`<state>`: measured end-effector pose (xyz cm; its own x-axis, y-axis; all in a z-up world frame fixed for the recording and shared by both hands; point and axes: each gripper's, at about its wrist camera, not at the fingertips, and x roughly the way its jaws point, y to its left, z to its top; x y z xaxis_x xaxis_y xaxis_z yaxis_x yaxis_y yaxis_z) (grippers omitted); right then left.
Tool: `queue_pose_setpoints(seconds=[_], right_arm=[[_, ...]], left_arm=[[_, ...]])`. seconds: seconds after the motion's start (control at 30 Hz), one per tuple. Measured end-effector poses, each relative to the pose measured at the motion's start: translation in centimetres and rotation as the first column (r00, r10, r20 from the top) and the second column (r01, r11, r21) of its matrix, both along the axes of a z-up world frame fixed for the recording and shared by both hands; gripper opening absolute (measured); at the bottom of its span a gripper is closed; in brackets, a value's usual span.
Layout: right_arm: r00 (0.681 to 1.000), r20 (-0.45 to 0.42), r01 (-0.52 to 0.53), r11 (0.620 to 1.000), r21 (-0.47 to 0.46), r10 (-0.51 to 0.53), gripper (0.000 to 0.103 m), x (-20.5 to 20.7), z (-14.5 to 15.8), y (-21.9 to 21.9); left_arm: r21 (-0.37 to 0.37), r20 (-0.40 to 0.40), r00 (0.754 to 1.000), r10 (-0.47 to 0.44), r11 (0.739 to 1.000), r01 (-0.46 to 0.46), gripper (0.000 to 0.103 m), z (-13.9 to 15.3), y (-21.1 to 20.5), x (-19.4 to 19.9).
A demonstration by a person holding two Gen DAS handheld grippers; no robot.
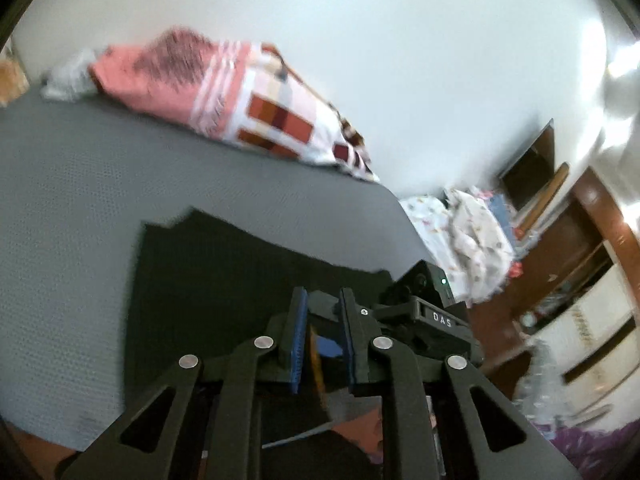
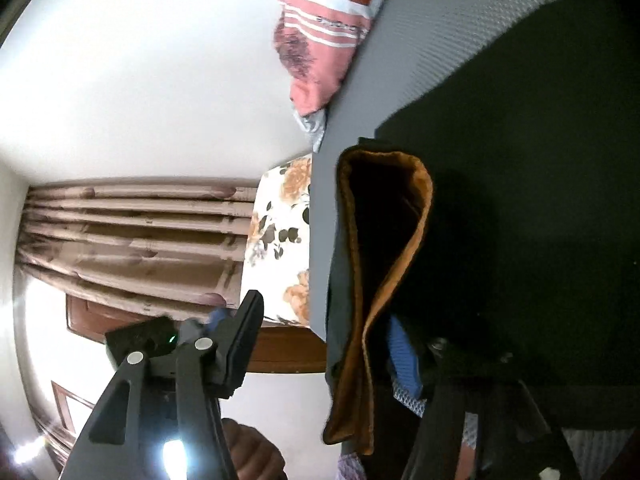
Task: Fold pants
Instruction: 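Grasp the folded pants edge with the right gripper and lift it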
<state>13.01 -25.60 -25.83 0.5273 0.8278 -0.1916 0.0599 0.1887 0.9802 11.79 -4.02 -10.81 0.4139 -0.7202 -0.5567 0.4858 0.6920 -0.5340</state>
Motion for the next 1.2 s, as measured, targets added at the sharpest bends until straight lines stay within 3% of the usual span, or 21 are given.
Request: queue_pose_setpoints(seconds=[0.07,0.2,0.23,0.27,0.3,0.37,0.47,0.57,0.67,0.83,0.9,1.07,1.2], right_arm=[[1.0,-0.008,0.003,1.0,-0.022,-0.004,0.058,0.1,0.0,-0.2],[0.999,-0.031,-0.024,0.988,-0.152,0.02,0.055,0.4,0.5,0.6],[0.999,-0.04,-0.034,0.978,-0.204,0.026,0.047,0.5,0.6,1.1],[0.998,-0.051,-0.049,0.962,-0.269,0.036,0.017,0.6,0.7,1.6],[0.996,-0.068,-0.083,0.942,-0.325,0.064,0.014,1.0,0.8,2.2],[0.994,-0.069,-0.1,0.937,-0.335,0.081,0.013,1.0,1.2,2.4],[0.998,0.017,-0.056,0.944,-0.324,0.065,0.012,0.2,4.3,0.4],[0.997,0.076,0.023,0.944,-0.328,0.003,0.012,-1.8,7.5,-4.8],[0.994,0.087,0.101,0.906,-0.411,-0.072,0.012,-3.8,8.9,-11.1],[0.977,-0.043,0.161,0.859,-0.487,-0.207,0.012,-6.1,5.5,-21.1],[0.97,-0.074,0.17,0.868,-0.466,-0.23,0.012,-6.9,3.6,-23.0],[0.972,-0.042,0.194,0.89,-0.412,-0.232,0.012,-7.4,2.3,-23.7],[0.976,-0.009,0.196,0.894,-0.404,-0.218,0.012,-6.4,2.1,-23.7]], left_arm=[[0.058,0.044,0.998,0.042,0.997,-0.045,0.023,0.4,1.1,-0.9],[0.209,0.109,0.991,0.079,0.973,-0.1,0.042,-0.6,3.0,-3.1],[0.253,0.121,0.989,0.083,0.961,-0.112,0.044,-1.2,3.2,-3.6],[0.274,0.125,0.988,0.085,0.954,-0.117,0.044,-1.6,3.5,-4.3],[0.291,0.121,0.989,0.085,0.949,-0.118,0.044,-2.2,3.7,-4.6],[0.312,0.096,0.991,0.088,0.943,-0.114,0.044,-2.9,4.1,-5.2],[0.326,0.107,0.991,0.084,0.938,-0.115,0.045,-2.9,3.7,-5.7],[0.318,0.135,0.988,0.071,0.942,-0.111,0.059,-2.3,2.6,-5.9],[0.317,0.142,0.989,0.029,0.946,-0.073,0.065,-2.4,0.6,-5.7],[0.341,0.085,0.996,-0.038,0.94,0.007,0.066,-4.7,-3.7,-4.8],[0.36,0.049,0.997,-0.055,0.932,0.033,0.066,-5.7,-5.5,-4.2],[0.417,0.033,0.994,-0.101,0.906,0.078,0.066,-6.6,-8.8,-3.7],[0.459,0.087,0.988,-0.13,0.885,0.076,0.07,-6.5,-10.3,-4.0]])
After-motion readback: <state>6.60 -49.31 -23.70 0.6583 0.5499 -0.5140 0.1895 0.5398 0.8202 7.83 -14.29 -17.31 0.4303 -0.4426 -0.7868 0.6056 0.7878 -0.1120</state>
